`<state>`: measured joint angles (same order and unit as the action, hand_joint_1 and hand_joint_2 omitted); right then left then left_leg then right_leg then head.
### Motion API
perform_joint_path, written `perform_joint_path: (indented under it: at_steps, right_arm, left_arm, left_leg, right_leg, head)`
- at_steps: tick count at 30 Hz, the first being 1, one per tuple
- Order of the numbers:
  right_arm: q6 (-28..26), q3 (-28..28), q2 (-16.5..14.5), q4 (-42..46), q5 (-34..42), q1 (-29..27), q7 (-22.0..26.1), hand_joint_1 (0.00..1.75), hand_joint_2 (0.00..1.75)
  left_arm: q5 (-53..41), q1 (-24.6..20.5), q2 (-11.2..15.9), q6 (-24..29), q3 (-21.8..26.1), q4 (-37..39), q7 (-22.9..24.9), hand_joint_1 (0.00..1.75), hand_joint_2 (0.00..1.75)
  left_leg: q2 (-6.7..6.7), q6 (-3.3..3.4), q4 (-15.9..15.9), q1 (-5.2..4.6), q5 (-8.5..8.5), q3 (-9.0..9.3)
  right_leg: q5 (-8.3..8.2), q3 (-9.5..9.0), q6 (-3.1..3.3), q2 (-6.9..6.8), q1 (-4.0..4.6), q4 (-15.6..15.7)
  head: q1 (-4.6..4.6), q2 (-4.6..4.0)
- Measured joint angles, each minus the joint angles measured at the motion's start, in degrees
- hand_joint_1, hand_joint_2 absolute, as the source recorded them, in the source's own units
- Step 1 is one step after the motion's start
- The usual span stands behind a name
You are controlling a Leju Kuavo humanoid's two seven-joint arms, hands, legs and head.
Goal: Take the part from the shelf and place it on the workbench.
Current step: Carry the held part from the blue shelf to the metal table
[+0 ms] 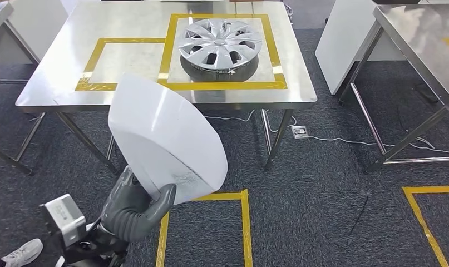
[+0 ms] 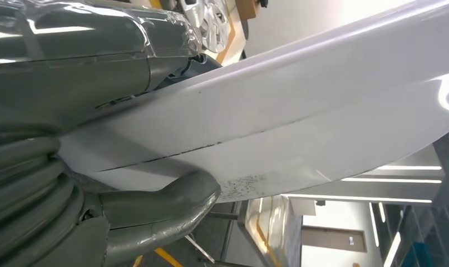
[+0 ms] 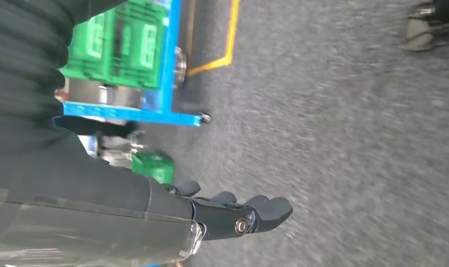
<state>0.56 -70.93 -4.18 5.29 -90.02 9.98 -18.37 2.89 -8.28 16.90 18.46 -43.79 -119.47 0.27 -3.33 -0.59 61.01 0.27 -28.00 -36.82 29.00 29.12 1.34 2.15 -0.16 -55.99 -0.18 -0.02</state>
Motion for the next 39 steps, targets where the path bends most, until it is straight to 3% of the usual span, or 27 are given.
perform_joint_path:
  at_steps: [1,2,4,5,6,8,10,11,12,15,19,24,27,29,39]
  right_arm:
    - [0.0,0.0,0.02,0.0,0.0,-0.04,0.01,0.0,1.75]
    - [0.0,0.0,0.04,0.0,0.0,-0.19,0.01,0.0,1.75]
    - [-0.01,0.0,0.07,0.0,-0.01,-0.47,0.01,0.0,1.75]
    - [-0.03,-0.01,0.04,0.0,-0.01,-0.55,0.01,0.0,1.75]
    - [-0.05,-0.01,0.01,-0.01,-0.01,-0.57,0.02,0.0,1.75]
    - [-0.11,-0.01,-0.11,-0.01,-0.01,-0.53,0.08,0.0,1.75]
    - [-0.19,0.0,-0.15,0.0,-0.01,-0.38,0.13,0.0,1.75]
    - [-0.23,0.0,-0.12,0.01,-0.01,-0.33,0.14,0.0,1.75]
    - [-0.27,0.0,-0.09,0.01,-0.01,-0.3,0.14,0.0,1.75]
    - [-0.31,0.0,-0.12,-0.01,-0.01,-0.37,0.14,0.0,1.75]
    - [-0.43,0.0,-0.04,0.0,-0.01,-0.43,0.11,0.0,1.75]
    - [-0.56,0.0,0.03,0.0,-0.01,-0.44,0.01,0.0,1.75]
    - [-0.58,0.0,0.03,0.0,-0.01,-0.43,0.01,0.0,1.75]
    - [-0.66,0.0,0.03,0.0,-0.01,-0.44,0.01,0.0,1.75]
    - [-0.91,0.0,0.04,0.0,-0.01,-0.42,0.01,0.0,1.75]
  left_arm:
    - [0.0,0.02,0.01,0.08,0.05,0.07,-0.02,1.75,1.75]
    - [0.0,0.0,0.01,0.14,0.09,0.14,-0.03,1.75,1.75]
    - [0.0,0.07,0.01,0.28,0.16,0.3,0.04,1.75,1.75]
    - [0.0,0.1,0.03,0.39,0.19,0.37,0.12,1.75,1.75]
    - [-0.01,0.1,0.05,0.48,0.21,0.43,0.25,1.75,1.75]
    - [-0.04,0.11,0.08,0.61,0.24,0.51,0.55,1.75,1.75]
    - [-0.07,0.17,0.1,0.65,0.25,0.5,0.81,1.75,1.75]
    - [-0.07,0.22,0.12,0.68,0.25,0.49,0.9,1.75,1.75]
    - [-0.07,0.28,0.14,0.7,0.25,0.48,0.93,1.75,1.75]
    - [-0.07,0.35,0.12,0.73,0.25,0.48,0.95,1.75,1.75]
    - [-0.05,0.39,0.1,0.78,0.25,0.48,0.92,1.75,1.75]
    - [0.0,0.45,0.11,0.93,0.25,0.48,0.9,1.75,1.75]
    - [0.01,0.47,0.11,1.02,0.25,0.48,0.87,1.75,1.75]
    - [0.09,0.49,0.12,1.19,0.25,0.48,0.79,1.75,1.75]
    - [0.54,0.71,0.11,1.56,0.25,0.49,0.89,1.75,1.75]
  left_leg:
    - [2.28,-0.2,2.48,0.0,-1.8,-1.12]
    - [3.49,-0.55,5.84,0.14,-3.81,-2.62]
    - [3.63,-1.21,11.76,0.68,-6.2,-5.04]
    - [3.56,-1.5,12.38,0.9,-5.93,-5.07]
    - [3.54,-1.73,10.82,1.08,-4.66,-3.91]
    - [3.78,-2.0,4.08,1.28,-1.8,0.37]
    - [4.0,-1.37,-0.47,1.27,-1.01,3.0]
    - [4.03,-0.94,-0.94,1.2,-1.38,3.17]
    - [3.99,-0.53,-1.07,1.19,-1.29,3.15]
    - [3.83,-0.15,-1.1,0.98,-1.3,3.12]
    - [3.59,0.51,-1.08,0.69,-1.38,3.11]
    - [3.4,0.83,-1.03,0.6,-1.49,3.12]
    - [3.38,0.95,-0.99,0.51,-1.56,3.12]
    - [3.38,0.97,-0.98,0.46,-1.58,3.13]
    - [3.36,1.11,-0.97,0.4,-1.67,3.22]
  right_leg:
    - [-0.28,-0.05,-0.08,-0.53,-0.12,0.37]
    - [-0.37,0.01,0.0,-1.03,-0.14,0.43]
    - [-0.39,0.3,-0.09,-2.07,-0.22,0.21]
    - [-0.34,0.44,-0.19,-2.49,-0.28,0.03]
    - [-0.24,0.53,-0.38,-2.75,-0.37,-0.21]
    - [0.19,0.65,-1.06,-3.04,-0.51,-0.91]
    - [0.7,1.0,-1.87,-3.08,-0.44,-1.81]
    - [0.97,1.19,-1.81,-3.07,-0.34,-2.06]
    - [1.07,1.32,-1.36,-3.05,-0.31,-2.22]
    - [0.95,1.31,0.33,-3.03,-0.32,-2.1]
    - [0.72,1.14,0.57,-3.04,-0.41,-1.81]
    - [0.57,0.82,-0.28,-3.12,-0.48,-1.44]
    - [0.65,0.65,-2.37,-3.13,-0.72,-1.16]
    - [0.71,0.59,-3.29,-3.13,-0.83,-1.05]
    - [0.72,0.57,-3.66,-3.16,-0.81,-0.97]
  head:
    - [-0.14,0.0]
    - [-0.3,0.0]
    - [-0.43,0.0]
    - [-0.44,0.0]
    - [-0.45,0.0]
    - [-0.49,0.0]
    - [-0.48,0.0]
    - [-0.4,0.0]
    - [-0.27,0.0]
    - [-0.03,0.0]
    - [0.04,0.0]
    - [0.05,0.0]
    - [0.05,0.0]
    - [0.05,0.0]
    - [0.04,0.0]
